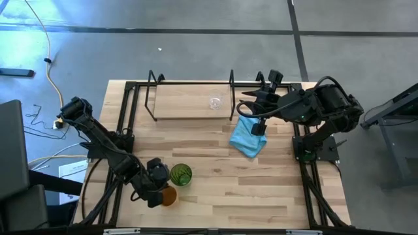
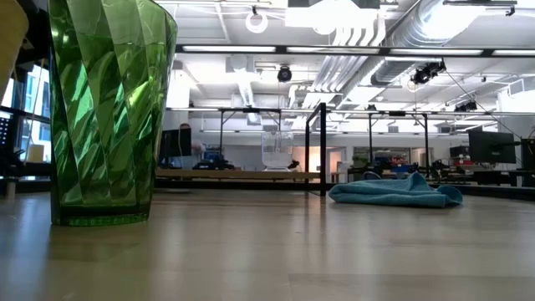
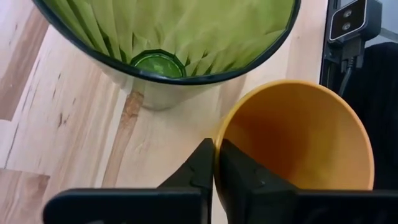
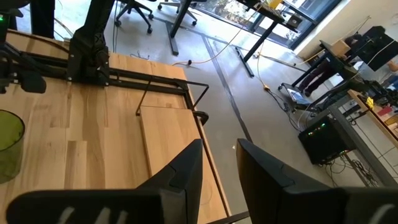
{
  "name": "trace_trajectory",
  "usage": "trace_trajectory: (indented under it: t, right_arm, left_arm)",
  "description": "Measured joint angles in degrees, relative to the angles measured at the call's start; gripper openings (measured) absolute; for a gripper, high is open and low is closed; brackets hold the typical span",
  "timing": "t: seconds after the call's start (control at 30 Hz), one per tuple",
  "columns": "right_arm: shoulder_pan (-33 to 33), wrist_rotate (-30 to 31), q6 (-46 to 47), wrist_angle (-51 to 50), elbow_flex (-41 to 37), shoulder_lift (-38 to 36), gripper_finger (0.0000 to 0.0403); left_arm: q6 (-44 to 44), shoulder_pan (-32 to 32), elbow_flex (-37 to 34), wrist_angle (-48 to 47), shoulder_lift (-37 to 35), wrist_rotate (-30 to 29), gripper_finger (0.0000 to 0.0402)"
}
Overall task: Stack small to large cups/mugs on shelf
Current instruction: Put the yellow cup on the shelf
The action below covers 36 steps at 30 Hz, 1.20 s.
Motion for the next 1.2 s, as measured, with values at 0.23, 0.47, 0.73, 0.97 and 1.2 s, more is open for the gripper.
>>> trace_trajectory:
  t: [0.23,0.47,0.73,0.97,1.2]
  right_arm:
    - [-0.07,0.0,-0.18,0.0,0.0,0.0,0.0092]
    - [-0.07,0.02,-0.22,0.0,0.0,0.02,0.0092]
    - [-0.07,-0.55,0.0,-0.53,0.0,0.02,0.0092]
    - [-0.07,-1.22,1.57,-2.47,0.0,0.02,0.0092]
    - [-0.05,-4.2,3.02,-3.9,0.0,0.02,0.0092]
  left_arm:
    - [0.19,0.0,0.11,-2.36,-0.27,0.85,0.0003]
    - [0.21,0.0,0.81,-6.49,-1.97,1.29,0.0002]
    - [0.26,-0.02,8.26,-19.33,-2.08,-1.62,0.0001]
    - [-0.23,0.0,13.71,-30.96,-2.08,-3.13,0.0]
    - [-0.29,0.0,16.25,-38.22,-2.91,-5.86,0.0]
